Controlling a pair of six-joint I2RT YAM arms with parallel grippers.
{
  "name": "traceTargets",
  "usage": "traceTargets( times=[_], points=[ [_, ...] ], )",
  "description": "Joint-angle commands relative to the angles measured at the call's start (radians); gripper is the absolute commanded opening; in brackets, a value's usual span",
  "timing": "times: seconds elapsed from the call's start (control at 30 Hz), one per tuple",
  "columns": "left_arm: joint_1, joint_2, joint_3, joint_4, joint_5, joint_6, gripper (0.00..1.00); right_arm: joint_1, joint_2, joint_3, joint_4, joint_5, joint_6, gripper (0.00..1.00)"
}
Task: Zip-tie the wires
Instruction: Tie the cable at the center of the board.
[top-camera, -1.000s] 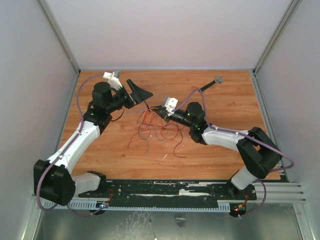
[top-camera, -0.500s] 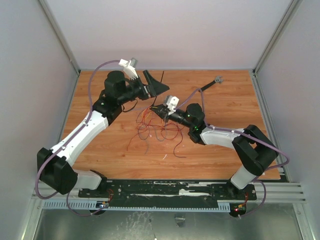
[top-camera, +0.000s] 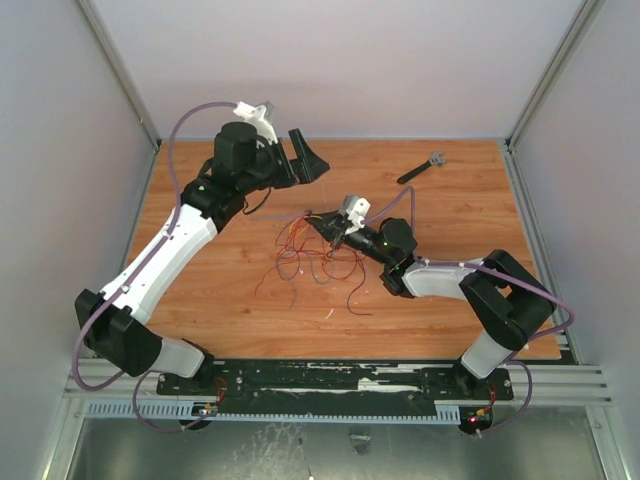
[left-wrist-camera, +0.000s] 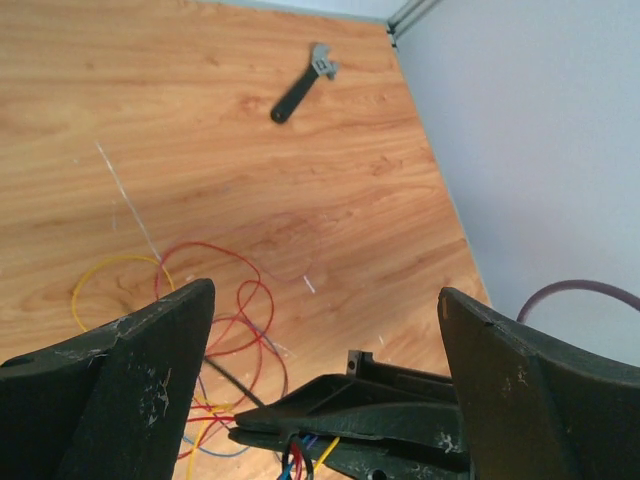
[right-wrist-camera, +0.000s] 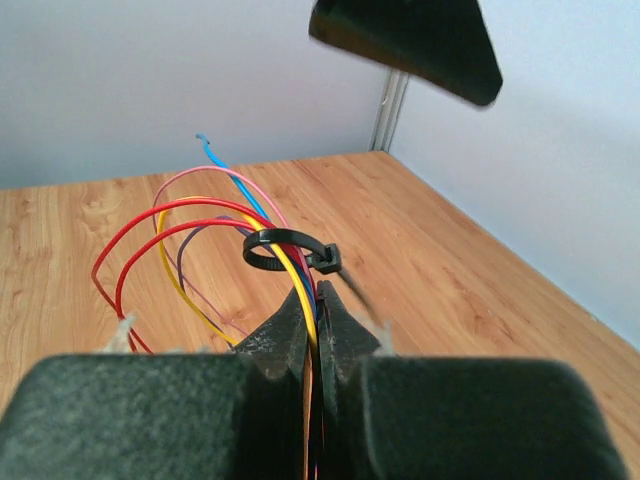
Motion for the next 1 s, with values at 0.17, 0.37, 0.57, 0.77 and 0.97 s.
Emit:
traceTargets(
  times=[0.17, 0.37, 0.57, 0.77, 0.97],
  points=[
    [0.024, -0.076, 0.097, -0.197, -0.063, 0.151, 0.98, -0.027, -0.020, -0.040, 0.053, 0.017, 0.032, 0.00],
    [0.199, -0.110, 0.006, -0.262, 0.240, 0.193, 0.98, -0.078, -0.109, -0.064, -0.084, -0.039, 0.028, 0.00],
    [0.266, -0.121, -0.097, -0.252, 0.427, 0.276, 0.87, -0.119, -0.184, -0.083, -0.193, -0.119, 0.004, 0.00],
    [0.267, -0.111, -0.149, -0.194, 0.568, 0.321, 0.78, -0.134, -0.211, -0.076, -0.255, -0.199, -0.011, 0.00],
    [0.266, -0.140, -0.204, -0.091, 0.703, 0.298, 0.64, -0.145, -0.215, -0.067, -0.275, -0.231, -0.010, 0.00]
  ],
)
